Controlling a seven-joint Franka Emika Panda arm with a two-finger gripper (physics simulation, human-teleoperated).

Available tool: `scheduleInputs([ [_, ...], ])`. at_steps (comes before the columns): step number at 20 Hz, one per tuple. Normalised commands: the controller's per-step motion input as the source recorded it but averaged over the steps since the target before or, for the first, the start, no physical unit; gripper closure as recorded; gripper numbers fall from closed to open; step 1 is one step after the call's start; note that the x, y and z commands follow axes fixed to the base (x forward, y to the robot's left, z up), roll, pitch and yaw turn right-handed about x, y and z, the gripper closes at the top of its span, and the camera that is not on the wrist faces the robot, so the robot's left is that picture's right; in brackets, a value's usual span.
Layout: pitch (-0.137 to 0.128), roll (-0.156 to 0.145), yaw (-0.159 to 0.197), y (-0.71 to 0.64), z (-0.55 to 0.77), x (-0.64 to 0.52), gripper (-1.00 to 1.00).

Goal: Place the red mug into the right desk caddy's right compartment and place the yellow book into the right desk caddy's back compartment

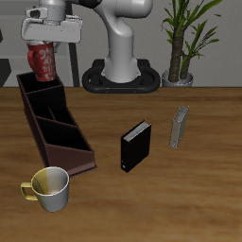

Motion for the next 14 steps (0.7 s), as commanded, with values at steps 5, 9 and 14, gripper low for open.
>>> scheduleInputs([
  [5,0.003,0.020,-0.016,-0.16,0.03,-0.04,1.00],
  [9,-0.003,-0.044,-0.009,-0.18,-0.02,0.02,1.00],
  [14,-0.025,0.009,0.001,0.03,0.09,0.00,1.00],
])
